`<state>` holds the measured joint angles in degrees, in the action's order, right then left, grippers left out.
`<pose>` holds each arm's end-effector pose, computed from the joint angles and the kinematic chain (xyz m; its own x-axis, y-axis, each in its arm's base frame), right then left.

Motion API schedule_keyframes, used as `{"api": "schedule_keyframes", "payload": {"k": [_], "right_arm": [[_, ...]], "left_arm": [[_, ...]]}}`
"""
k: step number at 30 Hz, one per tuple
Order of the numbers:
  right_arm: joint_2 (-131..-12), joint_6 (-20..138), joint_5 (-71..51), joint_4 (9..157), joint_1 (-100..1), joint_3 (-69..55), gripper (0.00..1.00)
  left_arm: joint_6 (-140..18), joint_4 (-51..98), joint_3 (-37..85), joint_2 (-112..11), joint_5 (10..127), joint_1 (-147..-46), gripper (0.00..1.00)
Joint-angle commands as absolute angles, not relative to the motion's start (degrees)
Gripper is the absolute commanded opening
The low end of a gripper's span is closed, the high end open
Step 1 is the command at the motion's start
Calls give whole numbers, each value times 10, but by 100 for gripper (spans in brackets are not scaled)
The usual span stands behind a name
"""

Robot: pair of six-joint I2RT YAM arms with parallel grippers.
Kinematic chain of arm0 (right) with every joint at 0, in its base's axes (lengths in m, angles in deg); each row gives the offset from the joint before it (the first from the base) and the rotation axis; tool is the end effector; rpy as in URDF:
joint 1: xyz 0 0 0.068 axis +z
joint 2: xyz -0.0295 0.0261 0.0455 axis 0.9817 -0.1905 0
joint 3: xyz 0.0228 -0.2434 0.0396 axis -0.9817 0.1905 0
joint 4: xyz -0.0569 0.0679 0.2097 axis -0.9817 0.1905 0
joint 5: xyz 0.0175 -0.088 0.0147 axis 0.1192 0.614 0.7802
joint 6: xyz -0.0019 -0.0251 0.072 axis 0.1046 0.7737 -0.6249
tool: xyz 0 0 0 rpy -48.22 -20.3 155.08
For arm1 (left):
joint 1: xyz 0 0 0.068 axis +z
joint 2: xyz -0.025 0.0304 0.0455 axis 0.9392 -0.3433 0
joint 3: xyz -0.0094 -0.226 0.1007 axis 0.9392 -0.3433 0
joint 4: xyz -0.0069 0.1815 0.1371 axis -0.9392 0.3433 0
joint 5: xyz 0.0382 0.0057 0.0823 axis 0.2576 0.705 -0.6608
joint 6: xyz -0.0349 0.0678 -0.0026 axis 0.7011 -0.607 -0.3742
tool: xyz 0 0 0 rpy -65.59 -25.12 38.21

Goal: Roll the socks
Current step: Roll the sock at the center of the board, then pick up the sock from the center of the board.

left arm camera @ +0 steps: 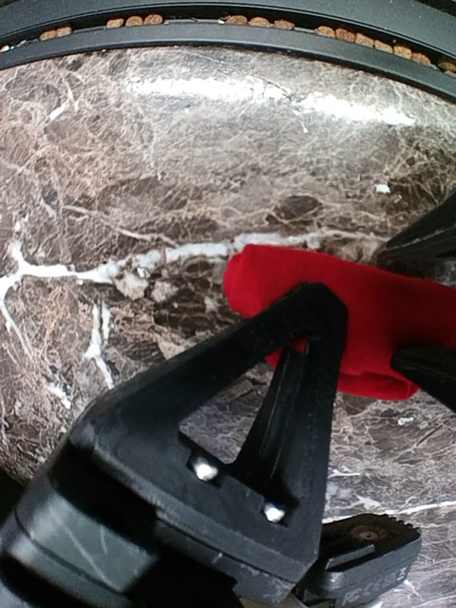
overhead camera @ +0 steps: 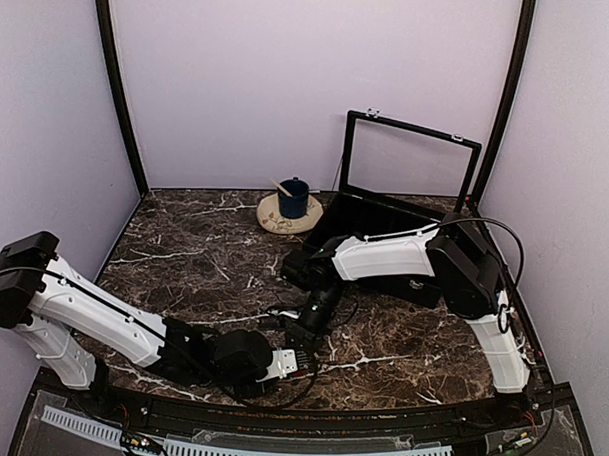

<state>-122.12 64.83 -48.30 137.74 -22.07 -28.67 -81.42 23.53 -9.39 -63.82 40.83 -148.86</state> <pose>0.1708 0.3474 0.1037 -0.5539 -0.8325 0.0089 -0.5776 0.3920 0.7161 0.0757 -0.2758 0.1295 -0.0069 0.7824 -0.6228 0.8956 0.2818 0.3442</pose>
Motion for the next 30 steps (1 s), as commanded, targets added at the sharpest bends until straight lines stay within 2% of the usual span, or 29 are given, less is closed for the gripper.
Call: {"api": "schedule_keyframes", "payload": {"k": [1, 30], "right_arm": [[-1251, 657, -474, 1414, -223, -286, 0], [-1257, 658, -522, 1413, -223, -274, 0]], "left_arm": [[-824, 263, -80, -652, 413, -1496, 33], [-870, 256, -47, -721, 384, -1506, 36]]}}
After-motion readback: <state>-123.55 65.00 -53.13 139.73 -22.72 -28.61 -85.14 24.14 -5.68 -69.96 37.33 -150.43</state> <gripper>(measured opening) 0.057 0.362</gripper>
